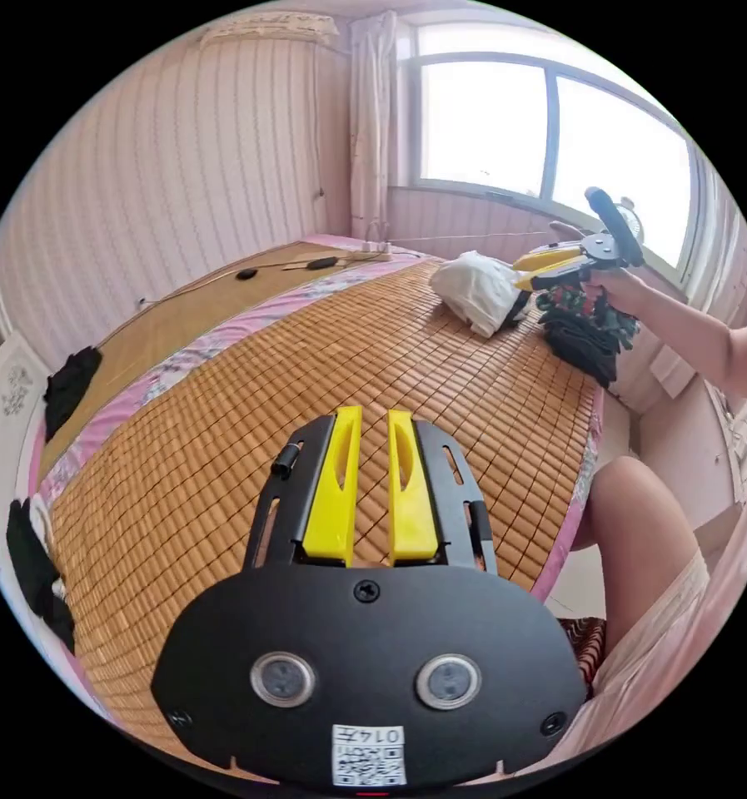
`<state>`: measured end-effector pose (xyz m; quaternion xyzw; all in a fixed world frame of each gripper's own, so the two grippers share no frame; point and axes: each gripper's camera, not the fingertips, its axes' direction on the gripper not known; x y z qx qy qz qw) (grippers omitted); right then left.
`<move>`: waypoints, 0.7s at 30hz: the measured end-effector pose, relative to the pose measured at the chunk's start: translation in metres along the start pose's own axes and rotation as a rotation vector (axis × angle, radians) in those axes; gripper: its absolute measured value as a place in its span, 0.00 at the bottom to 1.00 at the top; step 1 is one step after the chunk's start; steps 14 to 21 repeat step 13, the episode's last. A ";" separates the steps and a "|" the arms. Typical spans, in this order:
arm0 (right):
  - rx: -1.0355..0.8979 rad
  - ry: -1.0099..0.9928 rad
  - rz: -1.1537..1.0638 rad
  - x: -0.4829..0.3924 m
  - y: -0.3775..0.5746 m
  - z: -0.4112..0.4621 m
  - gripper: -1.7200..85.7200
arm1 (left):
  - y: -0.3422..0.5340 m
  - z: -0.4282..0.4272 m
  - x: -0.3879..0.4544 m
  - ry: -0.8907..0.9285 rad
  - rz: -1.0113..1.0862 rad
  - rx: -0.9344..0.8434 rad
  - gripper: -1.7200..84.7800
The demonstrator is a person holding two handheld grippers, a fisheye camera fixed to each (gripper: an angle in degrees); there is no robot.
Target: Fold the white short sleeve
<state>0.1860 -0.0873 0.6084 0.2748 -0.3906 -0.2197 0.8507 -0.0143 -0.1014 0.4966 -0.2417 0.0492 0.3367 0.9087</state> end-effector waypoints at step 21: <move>0.095 -0.437 -0.535 -0.378 -0.182 0.133 0.17 | 0.293 -0.210 -0.259 -0.306 -0.681 0.025 0.11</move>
